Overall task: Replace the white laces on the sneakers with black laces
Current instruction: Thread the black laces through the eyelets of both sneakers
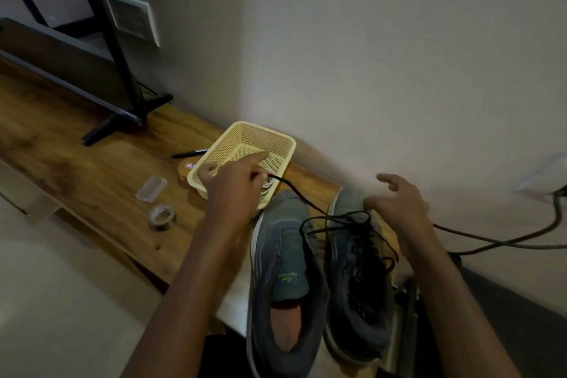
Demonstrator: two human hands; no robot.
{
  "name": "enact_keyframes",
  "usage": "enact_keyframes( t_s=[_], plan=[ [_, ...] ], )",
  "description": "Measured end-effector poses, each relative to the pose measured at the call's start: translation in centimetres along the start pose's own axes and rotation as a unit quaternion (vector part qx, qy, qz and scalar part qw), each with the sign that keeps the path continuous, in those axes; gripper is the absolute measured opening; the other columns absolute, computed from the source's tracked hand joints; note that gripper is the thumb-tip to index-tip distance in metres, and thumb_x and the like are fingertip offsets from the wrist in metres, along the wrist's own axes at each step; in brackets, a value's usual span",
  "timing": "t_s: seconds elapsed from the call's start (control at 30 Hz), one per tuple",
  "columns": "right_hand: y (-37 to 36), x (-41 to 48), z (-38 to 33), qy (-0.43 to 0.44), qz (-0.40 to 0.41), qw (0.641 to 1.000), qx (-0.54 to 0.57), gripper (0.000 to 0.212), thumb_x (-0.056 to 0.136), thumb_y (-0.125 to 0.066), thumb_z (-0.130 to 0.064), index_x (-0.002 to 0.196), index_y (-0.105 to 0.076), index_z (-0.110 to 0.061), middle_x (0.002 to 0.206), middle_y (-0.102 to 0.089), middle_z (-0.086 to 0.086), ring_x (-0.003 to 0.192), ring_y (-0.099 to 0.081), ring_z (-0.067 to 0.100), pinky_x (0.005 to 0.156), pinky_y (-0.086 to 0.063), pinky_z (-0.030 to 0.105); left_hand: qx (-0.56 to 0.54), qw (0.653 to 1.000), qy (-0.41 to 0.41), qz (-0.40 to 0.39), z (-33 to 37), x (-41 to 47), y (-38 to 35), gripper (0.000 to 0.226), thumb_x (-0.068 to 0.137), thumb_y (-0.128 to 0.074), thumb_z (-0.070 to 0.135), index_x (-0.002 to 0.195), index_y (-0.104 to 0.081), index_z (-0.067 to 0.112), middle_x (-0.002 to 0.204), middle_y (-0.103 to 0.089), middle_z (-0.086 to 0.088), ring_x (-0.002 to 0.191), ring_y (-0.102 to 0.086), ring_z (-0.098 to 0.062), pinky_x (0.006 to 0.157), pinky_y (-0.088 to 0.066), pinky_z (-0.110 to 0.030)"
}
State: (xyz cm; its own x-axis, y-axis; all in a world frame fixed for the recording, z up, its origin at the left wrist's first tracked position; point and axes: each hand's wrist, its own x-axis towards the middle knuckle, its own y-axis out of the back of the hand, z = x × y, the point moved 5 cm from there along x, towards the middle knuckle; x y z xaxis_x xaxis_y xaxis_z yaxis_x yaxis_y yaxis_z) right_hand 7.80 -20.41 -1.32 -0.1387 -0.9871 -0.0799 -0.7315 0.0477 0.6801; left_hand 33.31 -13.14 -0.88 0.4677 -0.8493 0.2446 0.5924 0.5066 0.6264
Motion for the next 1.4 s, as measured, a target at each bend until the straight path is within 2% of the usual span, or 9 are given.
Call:
enact_keyframes(
  t_s=[0.07,0.17,0.37,0.47,0.53,0.63,0.77,0.93,1.4],
  plan=[
    [-0.2,-1.6,-2.9,0.133,0.008,0.991,-0.015,0.033,0.076,-0.069,-0.014,0.104,-0.067,-0.031,0.125,-0.051,-0.005,0.126,-0.033,0.024,0.099,-0.026,0.034,0.026,0.998,-0.033,-0.043,1.9,-0.7,-1.5,0.041,0.090,-0.062,0.023,0.129,-0.054,0.033,0.098,-0.073,0.009,0.107,-0.057,-0.006,0.103,-0.014,-0.030],
    [-3.0,-4.5,-6.0,0.295,0.002,0.953,-0.072,0.018,0.077,-0.072,-0.017,0.093,-0.075,-0.026,0.122,-0.058,-0.008,0.121,-0.034,0.023,0.098,-0.028,0.040,0.011,0.993,-0.052,-0.101,3.7,-1.4,-3.1,0.048,0.090,-0.063,0.023,0.134,-0.048,0.035,0.098,-0.072,0.009,0.111,-0.055,-0.005,0.097,-0.013,-0.025],
    [-5.8,-5.9,-6.1,0.416,0.066,0.901,-0.109,0.009,0.069,-0.077,-0.016,0.076,-0.072,-0.015,0.097,-0.068,0.001,0.102,-0.051,0.030,0.078,-0.033,0.039,-0.121,0.965,0.054,-0.225,1.4,-1.1,-5.0,0.064,0.089,-0.059,0.013,0.145,-0.034,0.031,0.091,-0.071,0.005,0.102,-0.062,-0.011,0.108,-0.032,-0.048],
    [-6.0,-5.9,-6.1,0.427,0.066,0.895,-0.109,0.009,0.068,-0.078,-0.017,0.074,-0.072,-0.014,0.095,-0.068,0.001,0.103,-0.042,0.022,0.078,-0.032,0.036,-0.155,0.946,0.069,-0.276,2.0,-1.6,-4.5,0.064,0.093,-0.051,0.006,0.149,-0.025,0.023,0.091,-0.068,0.001,0.084,-0.060,0.000,0.092,-0.045,-0.024],
    [-6.4,-6.1,-6.1,0.421,0.052,0.898,-0.116,0.011,0.066,-0.081,-0.014,0.073,-0.073,-0.013,0.095,-0.067,0.001,0.103,-0.043,0.023,0.078,-0.034,0.036,-0.178,0.935,0.079,-0.298,2.8,-2.0,-3.9,0.055,0.096,-0.043,0.004,0.148,-0.028,0.016,0.111,-0.061,0.002,0.087,-0.055,0.004,0.077,-0.043,-0.012],
    [-6.7,-6.1,-5.8,0.402,0.024,0.902,-0.155,0.011,0.064,-0.081,-0.011,0.069,-0.072,-0.012,0.098,-0.066,0.001,0.106,-0.048,0.031,0.079,-0.040,0.041,-0.113,0.959,0.095,-0.243,2.0,-1.6,-2.9,0.032,0.099,-0.043,0.017,0.130,-0.053,0.016,0.119,-0.060,0.000,0.104,-0.057,-0.013,0.090,-0.045,-0.025],
    [-7.5,-5.9,-4.5,0.344,-0.068,0.901,-0.255,0.012,0.082,-0.063,-0.020,0.086,-0.073,-0.015,0.125,-0.053,-0.004,0.127,-0.028,0.029,0.091,-0.027,0.038,0.077,0.960,0.115,-0.245,-0.5,-1.5,-2.4,0.021,0.089,-0.060,0.023,0.078,-0.067,0.007,0.085,-0.070,-0.013,0.083,-0.065,-0.027,0.082,-0.052,-0.041],
    [-8.6,-6.2,-4.6,0.318,-0.120,0.890,-0.305,0.019,0.083,-0.062,-0.028,0.094,-0.072,-0.015,0.133,-0.047,-0.005,0.133,-0.020,0.030,0.099,-0.024,0.042,0.141,0.895,0.152,-0.394,-1.0,-3.7,-4.2,0.038,0.074,-0.076,0.037,0.097,-0.062,0.011,0.103,-0.065,-0.008,0.099,-0.062,-0.024,0.087,-0.052,-0.038],
    [-10.7,-7.0,-4.7,0.371,-0.108,0.846,-0.367,0.021,0.082,-0.060,-0.020,0.096,-0.068,-0.007,0.122,-0.052,0.006,0.132,-0.024,0.036,0.100,-0.017,0.045,0.091,0.905,0.154,-0.385,-2.2,-3.6,-4.7,0.030,0.084,-0.067,0.009,0.115,-0.064,0.007,0.103,-0.066,-0.013,0.092,-0.066,-0.027,0.078,-0.058,-0.037]
  ],
)
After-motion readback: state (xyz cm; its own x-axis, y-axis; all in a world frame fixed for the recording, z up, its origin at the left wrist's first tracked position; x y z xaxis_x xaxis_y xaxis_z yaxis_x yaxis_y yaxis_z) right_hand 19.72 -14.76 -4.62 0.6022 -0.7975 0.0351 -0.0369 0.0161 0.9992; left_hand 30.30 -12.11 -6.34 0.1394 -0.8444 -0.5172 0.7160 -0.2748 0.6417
